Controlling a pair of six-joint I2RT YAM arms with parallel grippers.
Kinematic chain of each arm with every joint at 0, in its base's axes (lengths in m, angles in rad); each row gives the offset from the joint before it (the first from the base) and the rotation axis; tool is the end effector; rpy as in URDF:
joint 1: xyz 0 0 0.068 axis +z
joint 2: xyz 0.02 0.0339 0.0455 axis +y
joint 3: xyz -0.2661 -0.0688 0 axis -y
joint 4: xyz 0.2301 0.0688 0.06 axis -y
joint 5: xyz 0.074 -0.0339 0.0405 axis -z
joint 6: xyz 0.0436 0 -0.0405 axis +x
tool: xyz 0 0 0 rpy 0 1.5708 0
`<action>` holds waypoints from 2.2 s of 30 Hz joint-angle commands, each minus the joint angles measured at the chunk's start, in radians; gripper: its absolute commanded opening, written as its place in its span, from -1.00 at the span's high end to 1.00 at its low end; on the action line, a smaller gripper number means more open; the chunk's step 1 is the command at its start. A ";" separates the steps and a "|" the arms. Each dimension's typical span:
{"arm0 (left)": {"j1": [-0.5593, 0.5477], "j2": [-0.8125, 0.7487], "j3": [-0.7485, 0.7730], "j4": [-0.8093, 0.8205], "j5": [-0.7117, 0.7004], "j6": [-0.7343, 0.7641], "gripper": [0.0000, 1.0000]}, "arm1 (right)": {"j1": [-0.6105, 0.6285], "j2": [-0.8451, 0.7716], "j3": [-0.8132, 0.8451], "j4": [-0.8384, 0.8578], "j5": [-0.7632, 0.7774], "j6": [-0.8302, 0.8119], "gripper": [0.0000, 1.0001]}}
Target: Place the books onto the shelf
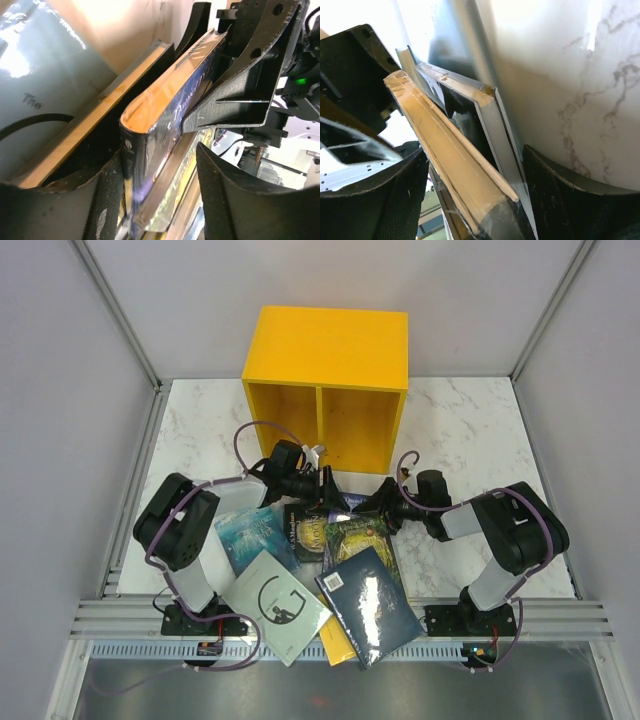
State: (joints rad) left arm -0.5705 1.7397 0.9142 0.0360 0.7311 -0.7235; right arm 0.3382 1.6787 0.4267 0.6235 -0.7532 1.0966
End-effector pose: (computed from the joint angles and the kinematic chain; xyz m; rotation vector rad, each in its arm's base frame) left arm 0.2703 -0.2080 0.1718 0.2080 2.5996 -1.4262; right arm 0.2385 0.1155 0.1161 0.4476 2.4543 1.5479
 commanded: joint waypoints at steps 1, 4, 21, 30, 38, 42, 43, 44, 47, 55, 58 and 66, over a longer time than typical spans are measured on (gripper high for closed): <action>-0.035 -0.008 0.000 0.368 0.188 -0.149 -0.17 | 0.038 -0.001 0.017 0.108 0.011 0.085 0.52; -0.034 0.009 -0.012 0.432 0.209 -0.195 -0.11 | 0.038 0.009 0.012 0.134 0.005 0.103 0.61; -0.034 0.027 -0.029 0.642 0.317 -0.327 0.95 | 0.038 0.010 0.052 0.242 -0.011 0.207 0.79; -0.032 -0.066 0.060 0.423 0.272 -0.195 0.95 | -0.050 -0.172 0.124 -0.228 -0.014 -0.049 -0.28; -0.034 -0.045 0.077 0.423 0.272 -0.195 0.95 | -0.094 -0.243 0.170 -0.479 -0.005 -0.265 -0.87; -0.034 -0.054 0.075 0.423 0.272 -0.195 0.95 | -0.097 -0.252 0.167 -0.485 0.005 -0.271 -0.89; -0.034 -0.060 0.069 0.423 0.272 -0.195 0.95 | -0.105 -0.255 0.167 -0.490 0.005 -0.276 -0.89; -0.034 -0.063 0.065 0.423 0.272 -0.195 0.95 | -0.113 -0.258 0.167 -0.502 0.005 -0.282 -0.89; -0.034 -0.083 0.052 0.423 0.272 -0.195 0.95 | -0.149 -0.277 0.164 -0.530 0.002 -0.297 -0.89; -0.034 -0.097 0.037 -0.025 0.140 0.116 0.95 | -0.240 -0.287 0.129 -0.533 -0.038 -0.316 -0.89; -0.034 -0.106 0.051 -0.030 0.131 0.119 0.95 | -0.240 -0.289 0.130 -0.531 -0.034 -0.311 -0.88; -0.032 -0.229 0.153 -0.319 -0.140 0.231 0.95 | -0.242 -0.292 0.141 -0.533 -0.023 -0.310 -0.87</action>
State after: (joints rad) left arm -0.5957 1.6115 0.9848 -0.1146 0.7055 -0.5938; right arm 0.0990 1.4063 0.5591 0.0826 -0.7872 0.8066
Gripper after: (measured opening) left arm 0.255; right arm 0.938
